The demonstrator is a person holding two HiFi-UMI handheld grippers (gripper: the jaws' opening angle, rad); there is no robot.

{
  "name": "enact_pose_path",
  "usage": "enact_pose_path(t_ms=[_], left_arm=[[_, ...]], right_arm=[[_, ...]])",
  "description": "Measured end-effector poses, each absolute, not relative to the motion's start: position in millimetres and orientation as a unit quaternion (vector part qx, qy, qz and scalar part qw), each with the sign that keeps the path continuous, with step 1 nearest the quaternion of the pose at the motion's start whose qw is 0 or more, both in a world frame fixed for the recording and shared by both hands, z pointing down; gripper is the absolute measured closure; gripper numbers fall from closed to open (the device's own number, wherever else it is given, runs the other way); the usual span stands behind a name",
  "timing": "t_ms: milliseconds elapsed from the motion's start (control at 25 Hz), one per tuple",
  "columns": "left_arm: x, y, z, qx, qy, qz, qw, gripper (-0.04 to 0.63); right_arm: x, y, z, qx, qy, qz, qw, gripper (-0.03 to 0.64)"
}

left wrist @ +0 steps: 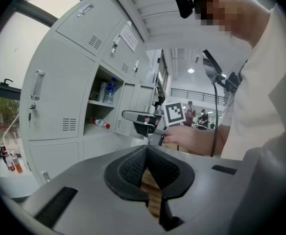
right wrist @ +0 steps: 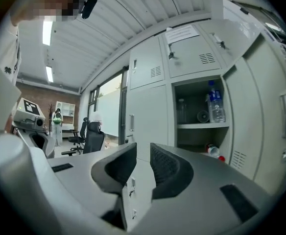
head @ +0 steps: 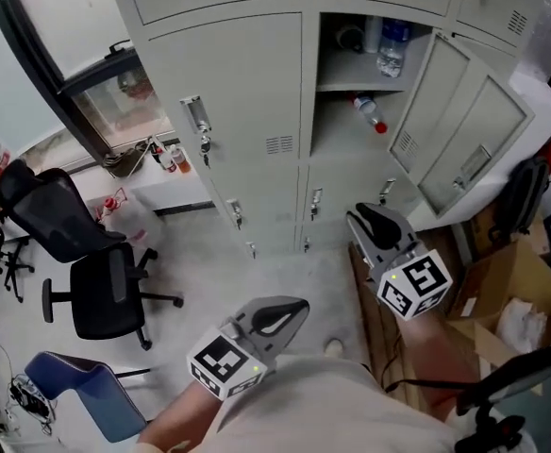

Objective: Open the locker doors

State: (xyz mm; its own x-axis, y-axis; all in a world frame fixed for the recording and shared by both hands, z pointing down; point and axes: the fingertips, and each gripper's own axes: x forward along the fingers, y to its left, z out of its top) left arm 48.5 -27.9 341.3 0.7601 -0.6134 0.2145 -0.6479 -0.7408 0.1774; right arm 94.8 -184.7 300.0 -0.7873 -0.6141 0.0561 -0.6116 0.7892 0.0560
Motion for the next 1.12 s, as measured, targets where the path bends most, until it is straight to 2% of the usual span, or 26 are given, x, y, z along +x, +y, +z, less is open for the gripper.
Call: enact_pose_path(t_ms=[400,600,840,1120], left_arm=[[-72,-9,345,0.919,-0.371,0.07,0.116,0.586],[-128,2,348,0.906,-0.398,0.071,0.122,0.586],[-175,11,352,0.896,-0.418,0.064,0.132,0.586],[-208,13,355,0.889,-0.434,0.056,0.135,0.586]], right_arm=[[-68,-201,298,0.288,-0.956,-0.026,0.049,0.559],[-133,-219,289,0.288,-0.957,-0.024,0.031,0.548],[-189,-246,277,0.303,-0.953,-0.018,0.012,0.525],[-219,-285,269,0.333,-0.943,-0.013,0.01,0.499]])
